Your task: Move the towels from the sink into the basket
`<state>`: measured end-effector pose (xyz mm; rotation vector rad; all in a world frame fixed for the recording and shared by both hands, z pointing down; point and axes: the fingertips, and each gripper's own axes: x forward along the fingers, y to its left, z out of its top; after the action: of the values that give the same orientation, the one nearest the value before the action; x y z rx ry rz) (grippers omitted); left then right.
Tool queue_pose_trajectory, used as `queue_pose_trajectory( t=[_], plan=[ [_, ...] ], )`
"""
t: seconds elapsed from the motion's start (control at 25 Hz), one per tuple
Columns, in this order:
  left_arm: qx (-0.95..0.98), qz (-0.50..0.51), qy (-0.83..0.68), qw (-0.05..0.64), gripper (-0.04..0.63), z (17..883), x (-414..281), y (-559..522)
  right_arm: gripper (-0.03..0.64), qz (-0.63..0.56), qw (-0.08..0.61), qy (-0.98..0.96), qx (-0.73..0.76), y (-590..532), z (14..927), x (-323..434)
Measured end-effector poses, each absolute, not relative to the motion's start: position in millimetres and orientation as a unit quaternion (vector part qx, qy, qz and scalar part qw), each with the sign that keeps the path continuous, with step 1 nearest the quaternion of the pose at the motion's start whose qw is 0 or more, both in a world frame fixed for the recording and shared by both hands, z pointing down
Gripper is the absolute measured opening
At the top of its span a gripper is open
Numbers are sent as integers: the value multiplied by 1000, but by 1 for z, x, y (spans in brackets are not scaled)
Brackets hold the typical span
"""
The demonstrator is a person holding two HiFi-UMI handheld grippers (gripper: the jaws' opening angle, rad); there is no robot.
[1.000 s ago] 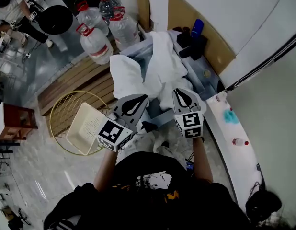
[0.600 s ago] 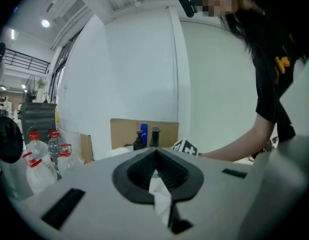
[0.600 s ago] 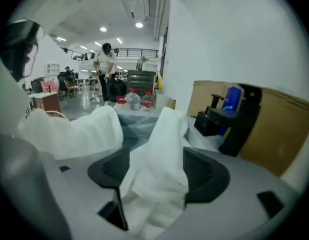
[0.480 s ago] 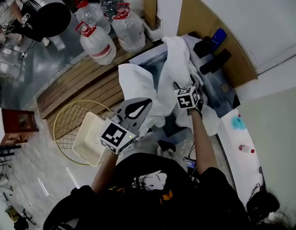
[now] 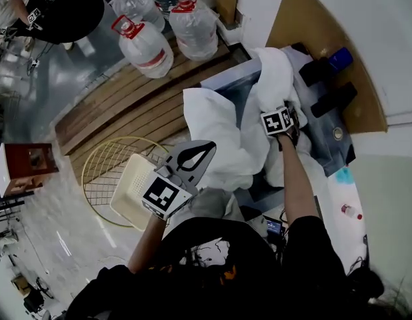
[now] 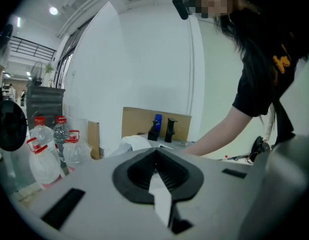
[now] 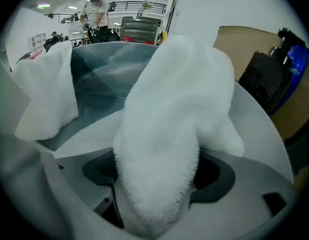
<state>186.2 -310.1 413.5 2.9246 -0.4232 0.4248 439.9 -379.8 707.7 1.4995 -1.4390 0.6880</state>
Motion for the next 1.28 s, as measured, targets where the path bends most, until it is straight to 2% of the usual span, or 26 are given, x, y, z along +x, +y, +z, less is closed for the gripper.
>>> queue_pose_trajectory(
  t=[0.04,0.08,0.24,0.28,0.56,0.84,1.28],
  plan=[
    [976,142,-145,81,5,416,183,-314,413,282,458,-584,608,-381,707,440],
    [975,143,-149,83,5,419,179,-316,349,279,460,-584,607,-382,707,439],
    [974,147,-151,85,5,423,171,-317,161,236,461,-587,622,-384,684,429],
    [974,145,-150,84,5,422,170,-317,143,219,454,-586,635,-384,671,428],
    [977,129,-153,80,5,415,166,-312,123,98,360,-606,703,-380,540,410],
    [982,106,-144,64,5,396,178,-299,121,47,258,-620,740,-344,441,391],
    [981,82,-171,27,5,362,190,-267,121,-70,168,-656,733,-280,311,359]
  ],
)
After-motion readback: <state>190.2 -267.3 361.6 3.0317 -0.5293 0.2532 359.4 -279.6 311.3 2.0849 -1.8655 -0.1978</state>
